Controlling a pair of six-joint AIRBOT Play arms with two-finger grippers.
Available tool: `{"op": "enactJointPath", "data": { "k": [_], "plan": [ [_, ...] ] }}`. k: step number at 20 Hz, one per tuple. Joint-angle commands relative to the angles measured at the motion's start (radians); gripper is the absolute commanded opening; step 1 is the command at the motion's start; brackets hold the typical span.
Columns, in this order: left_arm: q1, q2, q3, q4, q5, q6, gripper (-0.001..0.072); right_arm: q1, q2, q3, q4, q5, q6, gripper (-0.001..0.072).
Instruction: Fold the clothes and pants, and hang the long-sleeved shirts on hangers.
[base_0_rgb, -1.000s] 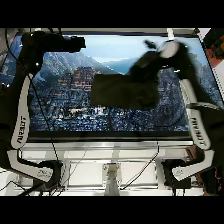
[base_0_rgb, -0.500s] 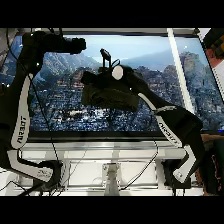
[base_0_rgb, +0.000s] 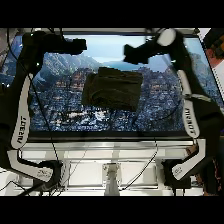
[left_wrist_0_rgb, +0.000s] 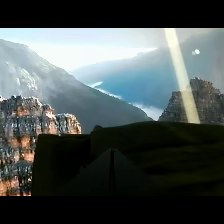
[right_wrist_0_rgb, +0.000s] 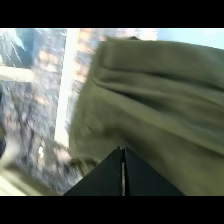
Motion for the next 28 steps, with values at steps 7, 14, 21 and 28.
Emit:
{"op": "enactJointPath", "data": {
  "k": [7,14,21,28],
  "plan": [
    [0.000,0.132,0.000,-0.056,0.030,0.056,0.0009,-0.406,0.019,-0.369,0.449,0.271,-0.384,0.0038],
    [0.001,0.261,0.000,-0.052,0.032,0.056,0.0009,-0.365,-0.039,-0.645,0.391,0.143,-0.382,0.0452],
    [0.001,0.286,0.000,-0.052,0.049,0.057,0.0009,-0.279,-0.104,-0.639,0.392,0.049,-0.297,0.0682],
    [0.001,0.286,0.000,-0.052,0.100,0.072,0.0009,-0.172,-0.109,-0.613,0.323,-0.071,-0.297,0.0668]
  ]
}}
